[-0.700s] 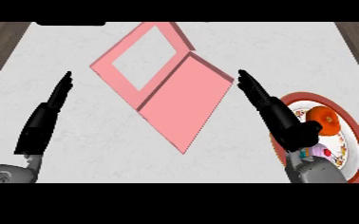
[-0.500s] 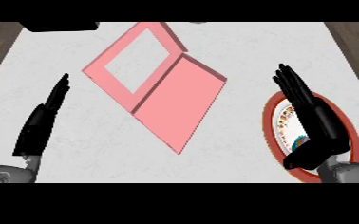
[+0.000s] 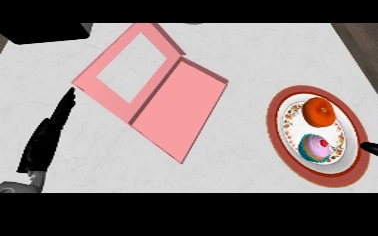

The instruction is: Pick the squash from the plate and place it in the cardboard box

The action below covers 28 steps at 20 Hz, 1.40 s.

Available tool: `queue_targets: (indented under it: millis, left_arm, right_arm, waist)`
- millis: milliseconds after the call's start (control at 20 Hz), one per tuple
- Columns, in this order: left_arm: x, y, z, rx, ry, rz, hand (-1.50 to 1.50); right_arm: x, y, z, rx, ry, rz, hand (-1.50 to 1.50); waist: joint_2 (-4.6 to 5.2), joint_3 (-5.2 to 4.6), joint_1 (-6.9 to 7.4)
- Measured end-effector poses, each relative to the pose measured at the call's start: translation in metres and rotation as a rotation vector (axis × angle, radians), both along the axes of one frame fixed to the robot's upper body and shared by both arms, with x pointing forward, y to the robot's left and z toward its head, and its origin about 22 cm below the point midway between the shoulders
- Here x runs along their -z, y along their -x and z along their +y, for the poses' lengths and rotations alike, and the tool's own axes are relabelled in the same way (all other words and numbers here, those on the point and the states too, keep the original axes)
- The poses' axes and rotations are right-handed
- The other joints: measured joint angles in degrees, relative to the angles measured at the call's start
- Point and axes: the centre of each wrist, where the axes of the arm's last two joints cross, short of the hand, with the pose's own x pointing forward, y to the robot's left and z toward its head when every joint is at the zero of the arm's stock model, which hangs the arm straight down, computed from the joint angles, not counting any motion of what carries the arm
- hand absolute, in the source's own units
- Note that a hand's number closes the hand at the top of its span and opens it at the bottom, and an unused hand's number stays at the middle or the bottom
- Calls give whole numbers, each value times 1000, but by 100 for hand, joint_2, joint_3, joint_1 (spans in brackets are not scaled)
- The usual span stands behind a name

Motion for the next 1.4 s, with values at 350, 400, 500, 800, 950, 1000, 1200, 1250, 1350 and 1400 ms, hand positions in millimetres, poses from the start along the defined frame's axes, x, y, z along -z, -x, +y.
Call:
queue_targets:
  millis: [350,400,500,800,950,1000,1200,1250,1350,1400]
  left_arm:
    - [-1,-6,-12,35,1,9,0]
    - [0,-7,-16,42,-1,11,0]
    - [2,-10,-20,54,-5,14,0]
    - [6,-19,-29,76,-12,26,0]
    - [9,-23,-33,82,-15,27,0]
    - [9,-25,-38,83,-13,29,0]
    - [10,-25,-34,91,-15,22,0]
    - [9,-23,-35,90,-14,23,0]
    - [4,-24,-34,92,-13,26,0]
    - [2,-25,-34,95,-15,28,0]
  right_arm:
    - [17,67,-77,111,335,-4,-150]
    - [20,79,-86,132,375,34,-150]
    - [26,98,-99,151,444,109,-150]
    - [24,126,-120,156,594,247,-150]
    - [26,131,-115,135,658,295,-150]
    - [25,130,-114,133,677,305,-150]
    - [20,125,-107,148,739,334,-150]
    - [17,125,-103,155,757,338,-150]
    - [22,123,-96,162,780,350,-150]
    - [19,119,-92,163,790,353,-150]
  waist:
    - [8,-55,213]
    - [-1,-63,247]
    - [-11,-78,313]
    - [-41,-110,453]
    - [-48,-120,480]
    - [-50,-122,490]
    - [-54,-127,521]
    - [-56,-129,524]
    - [-58,-130,535]
    - [-58,-129,535]
